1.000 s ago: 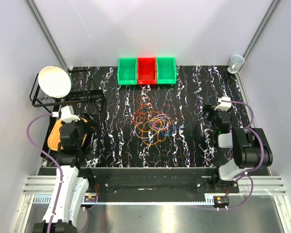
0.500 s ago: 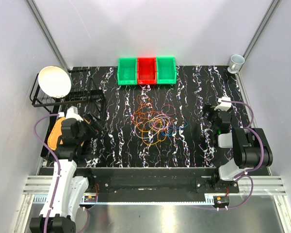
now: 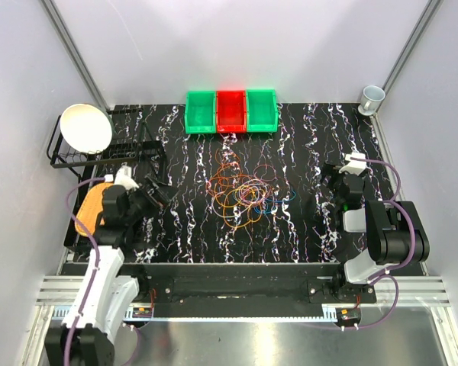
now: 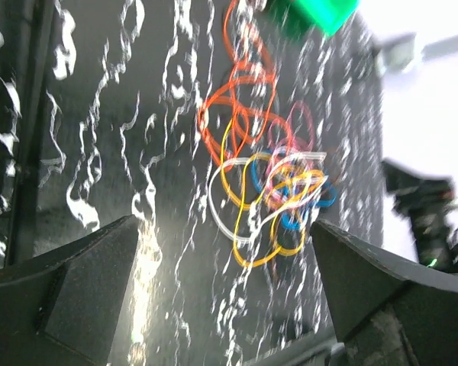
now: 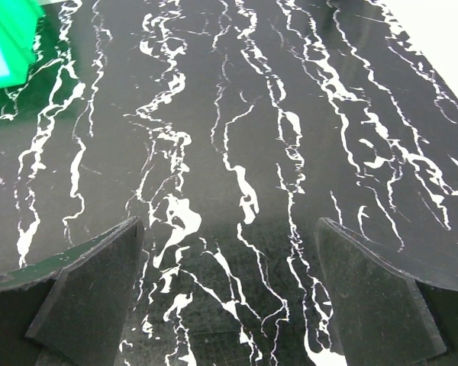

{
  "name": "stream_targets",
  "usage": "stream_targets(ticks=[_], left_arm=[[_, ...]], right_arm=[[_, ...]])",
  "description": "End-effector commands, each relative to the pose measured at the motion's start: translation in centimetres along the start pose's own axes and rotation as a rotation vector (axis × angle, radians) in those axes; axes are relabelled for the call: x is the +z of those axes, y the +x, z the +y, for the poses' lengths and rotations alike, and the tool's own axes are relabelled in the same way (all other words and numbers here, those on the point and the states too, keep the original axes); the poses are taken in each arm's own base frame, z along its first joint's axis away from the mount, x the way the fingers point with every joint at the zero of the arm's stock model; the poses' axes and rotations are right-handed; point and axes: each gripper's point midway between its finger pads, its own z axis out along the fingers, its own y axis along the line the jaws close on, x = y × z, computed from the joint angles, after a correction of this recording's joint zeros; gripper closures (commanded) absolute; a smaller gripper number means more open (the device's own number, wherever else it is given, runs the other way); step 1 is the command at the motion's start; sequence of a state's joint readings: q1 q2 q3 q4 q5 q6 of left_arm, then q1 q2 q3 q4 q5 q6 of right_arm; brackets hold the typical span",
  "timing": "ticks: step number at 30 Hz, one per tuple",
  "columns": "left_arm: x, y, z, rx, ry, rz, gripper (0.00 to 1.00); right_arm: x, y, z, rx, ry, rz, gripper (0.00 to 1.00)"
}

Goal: Untangle the cables

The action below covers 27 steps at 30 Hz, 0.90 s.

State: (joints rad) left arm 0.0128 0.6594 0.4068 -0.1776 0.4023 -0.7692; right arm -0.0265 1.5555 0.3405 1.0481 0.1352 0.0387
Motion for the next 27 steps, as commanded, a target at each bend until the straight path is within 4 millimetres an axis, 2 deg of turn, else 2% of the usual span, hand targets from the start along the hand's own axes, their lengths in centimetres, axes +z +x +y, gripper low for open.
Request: stream_targets(ticks=[1,2,3,4,5,6,7,8,9,10,11,12,13,14,15,16,18,21,23,27], left_arm=[[0.5,0.5,-3.4,0.145,0.045,0.077,0.01],[0.6,0.5,-4.5,0.181,0.057,0.085,0.01],[1.0,2.3,-5.5,0.221,0.068,0.145,0.01],[1.2,2.5,-5.0,0.248,0.003,0.152,0.01],[1.5,2.2,-6.0,0.301,-0.007,0.161,0.01],[1.6,2.7,-6.4,0.344,-0.032,0.172,0.01],[1.3,2.6,-6.9,0.368,-0.050,0.191,0.01],[1.6,2.9,-6.7,0.399,-0.073,0.217,0.01],[1.6,3.1,-6.9,0.417,-0.077,0.230,0.01],[1.4,2.7,-6.9,0.428,-0.105,0.226,0.01],[1.4,2.8,-6.5,0.439,-0.129,0.234,0.01],[1.3,2.8,-6.6,0.450,-0.137,0.235,0.01],[1.0,2.9,-6.8,0.451,-0.145,0.251,0.01],[1.1,2.9,-6.5,0.465,-0.170,0.253,0.01],[1.0,2.6,-6.5,0.472,-0.188,0.251,0.01],[0.7,2.4,-6.7,0.483,-0.198,0.257,0.01],[0.9,2.1,-6.4,0.525,-0.229,0.265,0.01],[0.8,1.4,-6.3,0.562,-0.278,0.279,0.01],[0.7,1.1,-6.6,0.587,-0.290,0.305,0.01],[1.3,0.9,-7.5,0.618,-0.282,0.343,0.01]], right_arm=[[0.5,-1.9,-0.9,0.031,0.061,-0.066,0.00],[0.4,-1.9,-0.9,0.035,0.061,-0.069,0.00],[0.3,-2.2,-1.1,0.036,0.071,-0.076,0.00],[0.3,-2.0,-1.3,0.032,0.089,-0.052,0.00],[0.2,-3.4,-0.8,0.026,0.088,-0.063,0.00],[0.3,-3.9,-1.2,0.007,0.120,-0.040,0.00],[0.7,-4.2,0.1,-0.018,0.099,0.039,0.00],[0.4,-6.1,0.6,-0.002,0.091,0.025,0.00],[0.4,-7.1,1.4,0.050,0.067,0.033,0.00],[0.0,-9.1,2.1,0.079,0.044,0.039,0.01],[-0.3,-10.2,3.0,0.111,0.002,0.044,0.00],[-0.7,-11.3,4.9,0.186,-0.081,0.053,0.00],[-1.6,-14.4,6.0,0.250,-0.131,0.004,0.00],[-2.3,-15.9,7.0,0.304,-0.189,-0.024,0.00],[-3.5,-16.5,8.8,0.386,-0.279,-0.013,0.00],[-4.8,-17.1,9.0,0.405,-0.305,-0.027,0.00],[-5.5,-16.7,9.4,0.559,-0.326,-0.032,0.00],[-5.7,-15.6,10.9,0.544,-0.395,0.062,0.00],[-4.8,-14.6,11.4,0.546,-0.364,0.196,0.00],[-4.7,-13.1,13.5,0.521,-0.387,0.348,0.00]])
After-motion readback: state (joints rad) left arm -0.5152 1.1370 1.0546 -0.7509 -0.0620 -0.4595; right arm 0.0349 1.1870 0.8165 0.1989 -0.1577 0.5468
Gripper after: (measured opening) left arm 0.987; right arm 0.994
